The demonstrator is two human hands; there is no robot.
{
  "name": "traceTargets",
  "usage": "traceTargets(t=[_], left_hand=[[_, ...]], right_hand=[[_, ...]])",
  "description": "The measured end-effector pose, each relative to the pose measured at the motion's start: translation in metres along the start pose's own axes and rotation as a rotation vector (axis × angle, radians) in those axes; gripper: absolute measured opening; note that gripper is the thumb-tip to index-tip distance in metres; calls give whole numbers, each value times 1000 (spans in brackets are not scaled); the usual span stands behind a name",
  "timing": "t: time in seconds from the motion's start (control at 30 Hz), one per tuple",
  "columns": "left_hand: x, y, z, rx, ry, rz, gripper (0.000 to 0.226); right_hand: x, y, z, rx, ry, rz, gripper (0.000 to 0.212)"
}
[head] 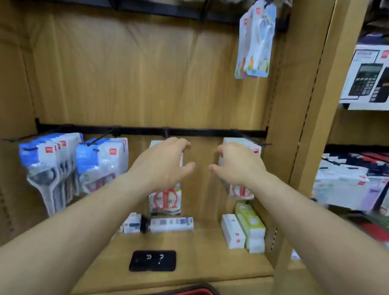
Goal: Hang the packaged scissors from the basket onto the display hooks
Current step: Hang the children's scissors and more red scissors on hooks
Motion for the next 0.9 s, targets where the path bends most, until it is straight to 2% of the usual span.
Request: traceTargets(t=[0.23, 0.37, 0.5, 0.6, 0.67, 0.8, 0.9], left_hand=[[70, 188, -89, 267, 67, 181, 43], [114, 287, -147, 437, 104, 334, 47], [155, 362, -205, 588, 147, 484, 49], [180, 398, -242, 664, 152, 576, 49], [197, 416, -259, 675, 146, 667, 53], [225, 439, -280, 643, 113, 888, 71], [233, 440, -293, 571, 219, 1061, 83]], right_hand=[[70, 133, -154, 396, -24, 97, 52], [95, 207, -240, 605, -64, 97, 49], [107, 259, -322, 773, -80, 81, 62], [114, 280, -376, 883, -150, 67, 56], [121, 287, -405, 929, -210, 56, 52], [151, 290, -450, 1068, -345, 50, 66], [183, 294, -472, 1149, -514, 56, 69]])
Point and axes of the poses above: each hand's wrist, its own y-axis away from the middle knuckle, its own z-axis out of the back of the hand, x = y × z, the point moved 2 cm from there along -y, towards the middle knuckle, and after that the axes turned 11 degrees about y, right-handed, at the moved point
